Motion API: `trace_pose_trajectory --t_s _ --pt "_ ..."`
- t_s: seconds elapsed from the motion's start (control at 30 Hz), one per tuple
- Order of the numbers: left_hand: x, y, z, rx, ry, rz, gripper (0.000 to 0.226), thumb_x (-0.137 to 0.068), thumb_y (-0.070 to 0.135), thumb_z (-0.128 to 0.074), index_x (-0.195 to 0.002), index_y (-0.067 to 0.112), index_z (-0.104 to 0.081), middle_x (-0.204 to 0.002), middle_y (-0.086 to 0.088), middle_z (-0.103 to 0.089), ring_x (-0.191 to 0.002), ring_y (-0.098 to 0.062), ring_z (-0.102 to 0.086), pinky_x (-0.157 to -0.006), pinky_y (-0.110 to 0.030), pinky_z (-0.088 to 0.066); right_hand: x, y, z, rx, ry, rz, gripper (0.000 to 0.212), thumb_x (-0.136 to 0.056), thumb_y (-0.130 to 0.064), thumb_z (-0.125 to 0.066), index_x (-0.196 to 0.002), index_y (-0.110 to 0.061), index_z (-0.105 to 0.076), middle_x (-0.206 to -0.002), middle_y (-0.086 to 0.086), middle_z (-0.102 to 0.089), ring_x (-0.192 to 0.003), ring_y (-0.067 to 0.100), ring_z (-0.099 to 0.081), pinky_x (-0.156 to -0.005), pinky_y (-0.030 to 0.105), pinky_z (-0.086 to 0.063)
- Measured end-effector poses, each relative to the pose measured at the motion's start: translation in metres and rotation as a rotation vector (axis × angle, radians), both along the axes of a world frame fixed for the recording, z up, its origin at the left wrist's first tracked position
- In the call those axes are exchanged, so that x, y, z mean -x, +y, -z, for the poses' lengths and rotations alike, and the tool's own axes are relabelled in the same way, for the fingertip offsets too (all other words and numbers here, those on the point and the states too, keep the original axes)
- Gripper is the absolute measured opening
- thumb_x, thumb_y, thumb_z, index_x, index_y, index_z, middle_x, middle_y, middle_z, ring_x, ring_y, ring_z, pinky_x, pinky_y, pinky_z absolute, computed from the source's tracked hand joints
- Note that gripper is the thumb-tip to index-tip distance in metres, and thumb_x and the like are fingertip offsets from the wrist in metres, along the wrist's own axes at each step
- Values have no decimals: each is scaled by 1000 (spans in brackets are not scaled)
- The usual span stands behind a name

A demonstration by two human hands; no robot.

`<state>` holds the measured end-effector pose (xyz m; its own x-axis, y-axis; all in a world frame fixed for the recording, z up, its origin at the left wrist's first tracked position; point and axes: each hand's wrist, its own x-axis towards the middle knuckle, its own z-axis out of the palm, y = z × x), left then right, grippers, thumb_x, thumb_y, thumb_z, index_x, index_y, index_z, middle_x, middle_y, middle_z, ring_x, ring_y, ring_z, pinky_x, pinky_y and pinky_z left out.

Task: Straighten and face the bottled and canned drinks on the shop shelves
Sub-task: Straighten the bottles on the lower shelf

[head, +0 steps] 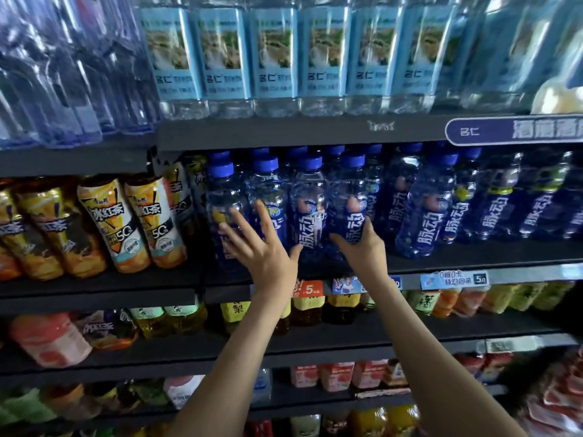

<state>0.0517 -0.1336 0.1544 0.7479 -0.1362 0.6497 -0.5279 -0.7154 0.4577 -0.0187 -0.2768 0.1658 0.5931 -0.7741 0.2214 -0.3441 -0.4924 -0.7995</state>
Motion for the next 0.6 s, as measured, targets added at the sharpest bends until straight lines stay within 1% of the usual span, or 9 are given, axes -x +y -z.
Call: trace_pose_trajectory --t_s 0.1,0.23,0.37,0.43,0.5,0.53,0.57,0.6 --pt "3 -11 1 -27 -23 33 124 -56 45 -86 -150 17 -11 -153 -20 1 -138 -50 -3 -106 -64 -4 0 -1 2 15 -25 -8 83 -77 -51 -70 -141 -10 -35 -123 10 -61 -108 26 -59 -88 39 -50" --pt "3 -24 10 -69 -14 110 126 -55 42 -88 -150 20 -9 -154 -21 5 -140 -46 0 -106 -63 -4 2 1 2 37 -49 14 77 -75 -48 -74 -133 -10 -42 -113 8 -65 -102 25 -62 -84 37 -51" --pt "6 -32 12 -35 -37 123 121 -58 42 -86 -150 17 -11 -153 -22 5 -139 -46 0 -105 -62 -4 6 3 3 47 -59 -9 72 -79 -39 -74 -134 -8 -39 -111 9 -63 -102 26 -60 -78 29 -46" --pt "10 -39 12 -34 -70 147 118 -62 45 -84 -150 14 -12 -153 -19 5 -139 -44 3 -105 -62 -3 11 -1 4 31 -82 -73 65 -79 -38 -74 -131 -13 -43 -112 2 -62 -104 20 -60 -75 24 -42" --pt "16 -47 13 -29 -95 163 119 -62 45 -84 -150 12 -11 -153 -19 3 -138 -44 2 -105 -62 -4 22 -7 4 -14 -122 -112 64 -82 -40 -70 -135 -16 -43 -118 -5 -58 -109 12 -55 -84 23 -42" --pt "20 -52 14 -27 -102 169 120 -61 43 -85 -150 12 -10 -153 -20 2 -138 -45 1 -105 -62 -4 28 -12 5 -23 -158 -94 63 -84 -42 -67 -136 -16 -42 -121 -5 -57 -111 11 -54 -88 26 -45" --pt "24 -57 14 -28 -106 177 121 -60 41 -86 -150 13 -9 -153 -21 2 -138 -46 1 -104 -63 -4 35 -18 5 -11 -213 -59 58 -86 -42 -64 -134 -17 -45 -121 -4 -59 -110 12 -56 -90 30 -47" --pt "28 -62 15 -32 -109 183 122 -60 42 -86 -150 14 -9 -152 -21 1 -137 -47 0 -104 -63 -4 42 -24 5 7 -266 -16 50 -88 -40 -63 -130 -17 -48 -115 -3 -61 -104 13 -58 -88 32 -49"
